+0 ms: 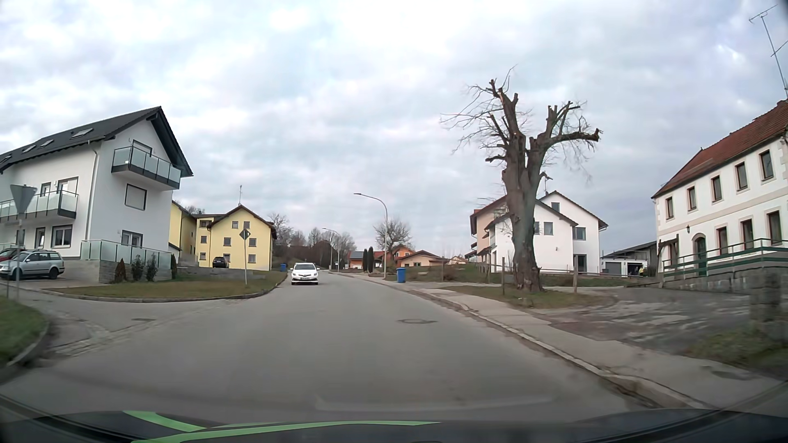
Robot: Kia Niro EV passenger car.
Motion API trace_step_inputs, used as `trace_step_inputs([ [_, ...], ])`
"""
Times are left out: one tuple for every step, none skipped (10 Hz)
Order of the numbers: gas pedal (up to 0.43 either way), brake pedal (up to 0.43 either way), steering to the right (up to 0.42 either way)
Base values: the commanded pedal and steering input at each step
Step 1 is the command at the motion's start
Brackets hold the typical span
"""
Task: Follow the waypoints while adhering to traffic rules and regulations
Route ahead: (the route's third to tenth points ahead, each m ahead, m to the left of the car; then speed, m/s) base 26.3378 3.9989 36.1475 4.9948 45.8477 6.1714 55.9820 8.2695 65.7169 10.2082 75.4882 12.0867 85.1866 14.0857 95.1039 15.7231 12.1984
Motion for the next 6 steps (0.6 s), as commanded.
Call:
trace_step_inputs([
  [0.240, 0.000, -0.019],
  [0.240, 0.000, -0.019],
  [0.240, 0.000, -0.019],
  [0.248, 0.000, -0.019],
  [0.248, 0.000, -0.019],
  [0.248, 0.000, -0.020],
])
